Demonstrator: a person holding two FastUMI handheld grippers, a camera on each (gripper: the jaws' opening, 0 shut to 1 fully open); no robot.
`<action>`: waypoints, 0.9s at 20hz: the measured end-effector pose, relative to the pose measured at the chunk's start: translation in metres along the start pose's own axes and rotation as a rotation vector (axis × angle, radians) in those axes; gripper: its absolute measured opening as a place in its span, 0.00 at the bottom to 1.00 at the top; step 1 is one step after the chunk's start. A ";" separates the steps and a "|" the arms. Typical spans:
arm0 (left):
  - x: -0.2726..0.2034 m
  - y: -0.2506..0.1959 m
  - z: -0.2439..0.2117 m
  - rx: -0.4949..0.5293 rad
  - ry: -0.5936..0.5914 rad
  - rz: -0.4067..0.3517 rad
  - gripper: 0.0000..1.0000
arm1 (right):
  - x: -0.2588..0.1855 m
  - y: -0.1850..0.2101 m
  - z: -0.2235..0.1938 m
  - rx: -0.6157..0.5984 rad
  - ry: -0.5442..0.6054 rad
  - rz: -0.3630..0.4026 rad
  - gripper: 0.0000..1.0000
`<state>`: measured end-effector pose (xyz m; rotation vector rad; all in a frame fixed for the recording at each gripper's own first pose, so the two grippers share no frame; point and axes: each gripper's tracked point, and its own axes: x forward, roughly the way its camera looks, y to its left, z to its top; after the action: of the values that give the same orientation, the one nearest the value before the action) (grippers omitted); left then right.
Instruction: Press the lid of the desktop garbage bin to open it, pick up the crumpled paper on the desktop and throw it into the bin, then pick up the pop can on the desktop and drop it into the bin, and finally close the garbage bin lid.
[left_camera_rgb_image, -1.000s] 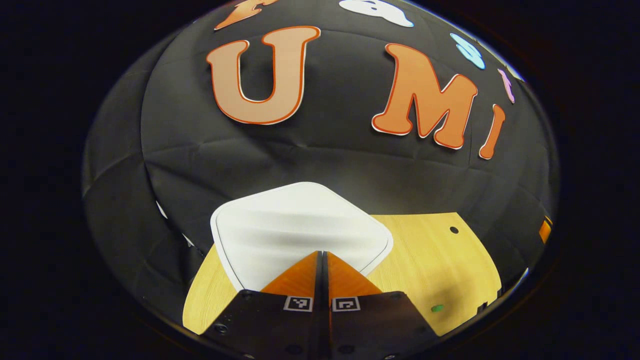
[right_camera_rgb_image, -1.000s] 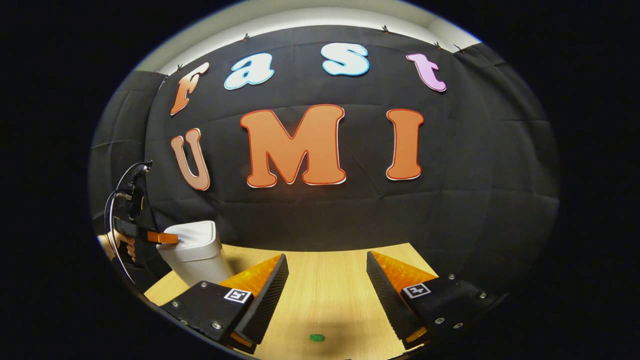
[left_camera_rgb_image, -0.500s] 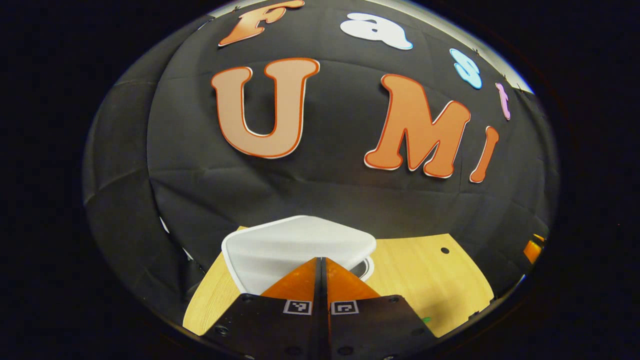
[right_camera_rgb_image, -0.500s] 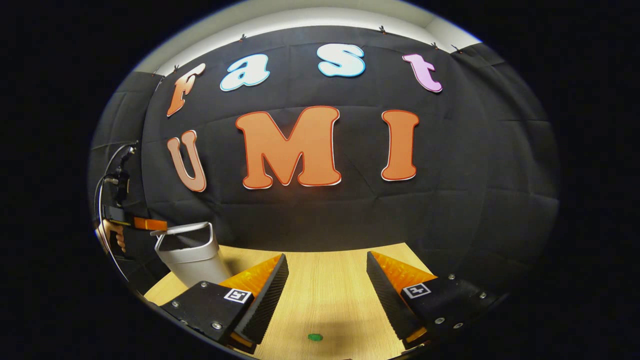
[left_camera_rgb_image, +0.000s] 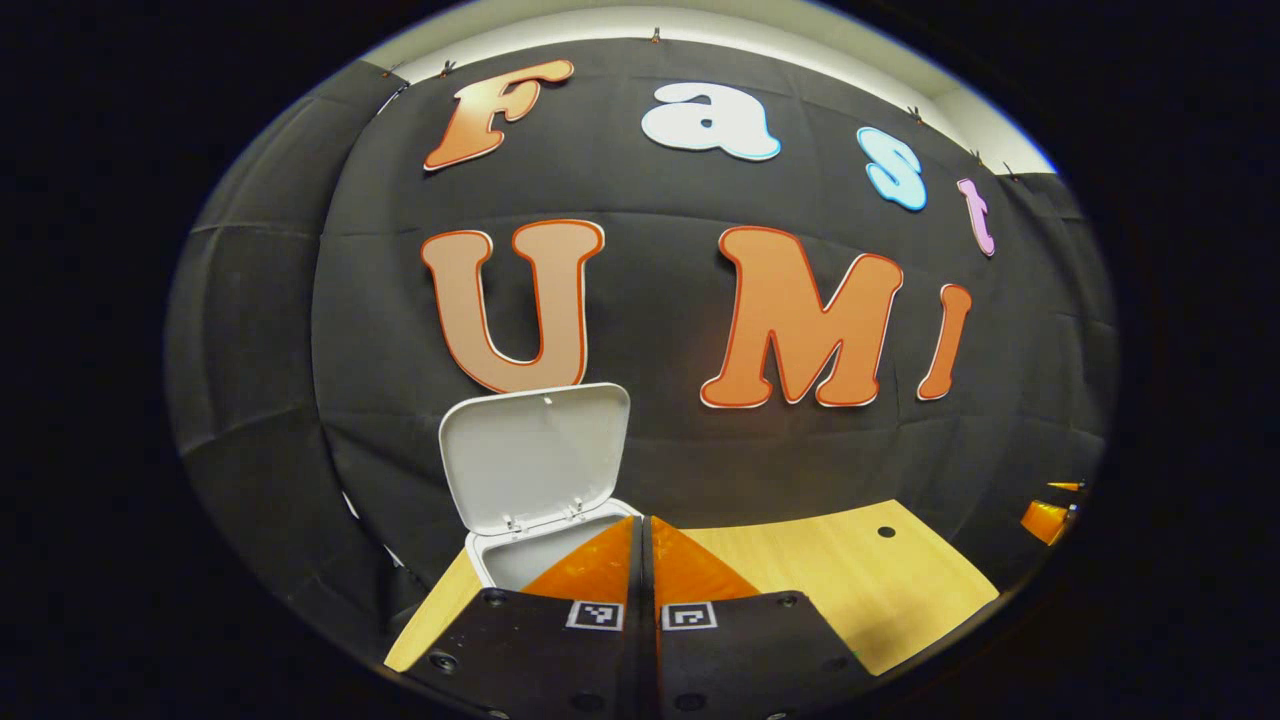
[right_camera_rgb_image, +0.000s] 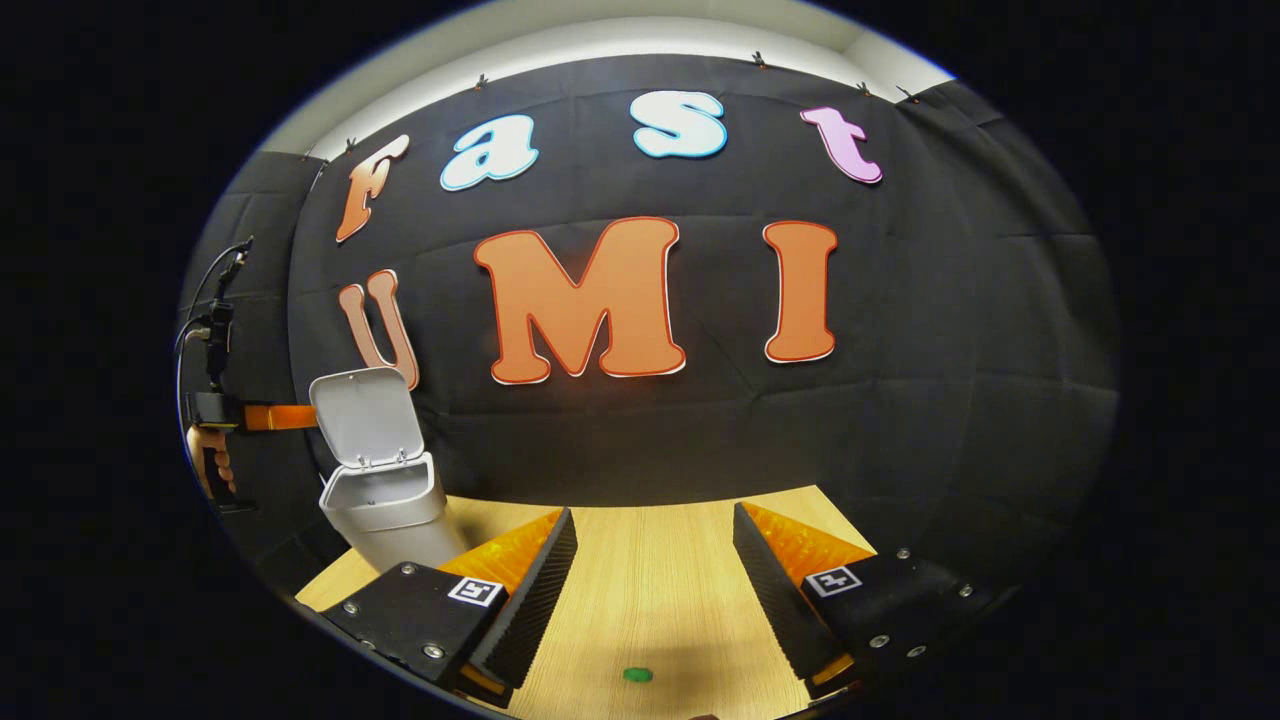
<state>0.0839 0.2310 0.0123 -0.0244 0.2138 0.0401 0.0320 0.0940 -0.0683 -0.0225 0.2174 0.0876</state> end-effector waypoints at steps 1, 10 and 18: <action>-0.002 -0.002 0.000 0.002 -0.009 0.003 0.00 | 0.000 0.000 -0.001 -0.001 0.002 0.001 0.94; -0.031 -0.025 0.004 0.036 -0.153 0.052 0.00 | 0.004 0.000 -0.008 0.087 -0.021 0.043 0.94; -0.050 -0.055 -0.002 0.025 -0.193 0.028 0.19 | 0.017 0.001 -0.050 -0.083 0.081 0.027 0.94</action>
<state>0.0372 0.1744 0.0218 0.0078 0.0220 0.0672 0.0375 0.0945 -0.1203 -0.1056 0.2945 0.1223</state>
